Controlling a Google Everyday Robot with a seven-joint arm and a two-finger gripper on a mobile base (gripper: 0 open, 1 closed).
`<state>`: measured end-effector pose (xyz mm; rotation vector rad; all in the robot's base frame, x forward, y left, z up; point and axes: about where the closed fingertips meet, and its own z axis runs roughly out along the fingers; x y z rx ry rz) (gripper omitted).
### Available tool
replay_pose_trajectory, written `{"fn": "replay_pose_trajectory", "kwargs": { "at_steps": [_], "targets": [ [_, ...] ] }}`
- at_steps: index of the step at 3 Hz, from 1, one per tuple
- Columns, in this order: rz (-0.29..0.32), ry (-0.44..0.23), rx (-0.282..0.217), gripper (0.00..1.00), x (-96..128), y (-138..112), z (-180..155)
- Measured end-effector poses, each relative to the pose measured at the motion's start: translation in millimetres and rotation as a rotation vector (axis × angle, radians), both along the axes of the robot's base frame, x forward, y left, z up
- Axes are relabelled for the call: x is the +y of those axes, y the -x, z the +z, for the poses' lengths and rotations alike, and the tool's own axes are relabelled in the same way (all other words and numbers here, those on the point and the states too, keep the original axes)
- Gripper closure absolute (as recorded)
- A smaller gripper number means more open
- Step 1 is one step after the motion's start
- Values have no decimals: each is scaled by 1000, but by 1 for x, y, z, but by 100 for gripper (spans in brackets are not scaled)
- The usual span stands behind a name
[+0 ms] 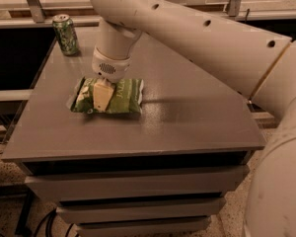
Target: Pick green jalapeno chip bag
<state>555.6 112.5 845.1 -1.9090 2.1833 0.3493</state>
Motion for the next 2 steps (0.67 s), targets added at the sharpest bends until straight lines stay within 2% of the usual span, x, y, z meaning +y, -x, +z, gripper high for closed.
{"fn": "replay_pose_trajectory", "kwargs": {
  "at_steps": [1,2],
  "targets": [
    [0,0,0,100,0,0,2],
    [0,0,0,100,0,0,3]
  ]
}}
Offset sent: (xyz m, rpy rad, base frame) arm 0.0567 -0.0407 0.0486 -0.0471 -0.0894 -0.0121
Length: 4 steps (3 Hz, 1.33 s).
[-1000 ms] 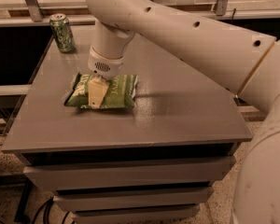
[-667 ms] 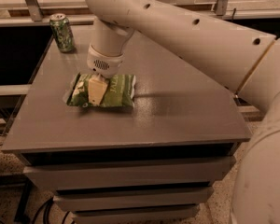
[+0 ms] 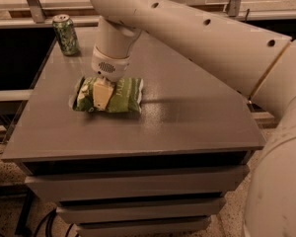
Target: Pick green jalapeno chip bag
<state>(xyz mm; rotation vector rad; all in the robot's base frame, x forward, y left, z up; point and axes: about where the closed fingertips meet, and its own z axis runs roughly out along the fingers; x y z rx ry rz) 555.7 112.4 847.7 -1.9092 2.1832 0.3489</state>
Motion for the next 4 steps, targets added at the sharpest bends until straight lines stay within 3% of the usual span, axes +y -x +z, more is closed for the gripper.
{"fn": "replay_pose_trajectory", "kwargs": {
  "at_steps": [3,4],
  "targets": [
    [-24,70,-191,100,-40,-68,82],
    [-26,82,-246,100,-44,-78,105]
  ]
}}
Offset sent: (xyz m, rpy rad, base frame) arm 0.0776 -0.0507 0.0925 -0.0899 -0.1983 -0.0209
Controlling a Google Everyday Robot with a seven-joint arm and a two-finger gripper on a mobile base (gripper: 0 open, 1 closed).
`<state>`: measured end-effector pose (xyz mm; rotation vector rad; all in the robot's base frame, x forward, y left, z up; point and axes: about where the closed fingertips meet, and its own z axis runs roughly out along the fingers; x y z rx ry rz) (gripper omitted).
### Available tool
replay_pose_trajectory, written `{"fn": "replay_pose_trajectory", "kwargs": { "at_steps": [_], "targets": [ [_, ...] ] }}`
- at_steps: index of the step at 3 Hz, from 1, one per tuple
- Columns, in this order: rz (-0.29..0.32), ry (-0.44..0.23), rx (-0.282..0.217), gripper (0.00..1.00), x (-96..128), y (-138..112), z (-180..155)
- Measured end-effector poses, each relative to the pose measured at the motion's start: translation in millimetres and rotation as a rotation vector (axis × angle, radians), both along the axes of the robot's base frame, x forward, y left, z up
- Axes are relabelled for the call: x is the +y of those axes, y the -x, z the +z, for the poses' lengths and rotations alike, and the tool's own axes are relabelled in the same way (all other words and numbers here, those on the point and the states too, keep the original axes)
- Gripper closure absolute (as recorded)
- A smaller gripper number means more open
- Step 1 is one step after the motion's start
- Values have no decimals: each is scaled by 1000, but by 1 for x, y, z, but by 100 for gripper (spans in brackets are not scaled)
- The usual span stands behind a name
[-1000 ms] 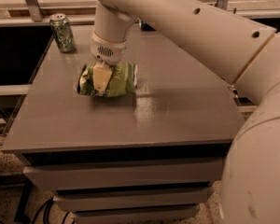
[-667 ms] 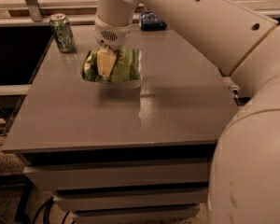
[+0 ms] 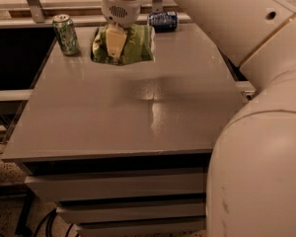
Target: Pick green jalapeno chip bag
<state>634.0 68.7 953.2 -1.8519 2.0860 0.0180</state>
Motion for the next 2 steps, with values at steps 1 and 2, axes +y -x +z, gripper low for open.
{"fn": "replay_pose_trajectory", "kwargs": {
  "at_steps": [1,2],
  "targets": [
    [4,7,-37,100,-1,-4,18],
    [8,10,-49,100,-2,-6,27]
  ]
}}
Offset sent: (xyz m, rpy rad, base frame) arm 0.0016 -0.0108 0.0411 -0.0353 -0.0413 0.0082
